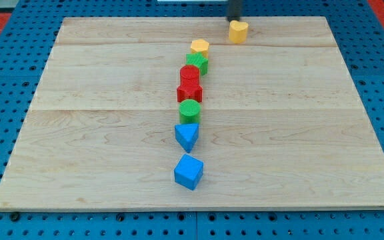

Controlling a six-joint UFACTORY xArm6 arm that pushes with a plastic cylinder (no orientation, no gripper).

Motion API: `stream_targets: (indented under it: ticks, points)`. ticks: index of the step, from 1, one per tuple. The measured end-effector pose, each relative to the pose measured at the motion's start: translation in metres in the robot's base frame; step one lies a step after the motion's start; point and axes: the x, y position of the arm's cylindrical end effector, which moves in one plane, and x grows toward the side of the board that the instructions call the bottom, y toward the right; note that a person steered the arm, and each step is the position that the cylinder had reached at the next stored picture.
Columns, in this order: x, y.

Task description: Slide the yellow heart to the yellow hexagon

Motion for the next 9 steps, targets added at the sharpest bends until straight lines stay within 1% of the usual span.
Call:
stream_targets:
  ticks: [1, 2, 4, 5, 7, 8, 9]
  points:
    - [0.011, 0.066]
    - [0.03, 0.049]
    - [0.031, -0.046]
    - [0.031, -0.055]
    - [0.031, -0.107]
    - [0.031, -0.028]
    - [0.034, 0.036]
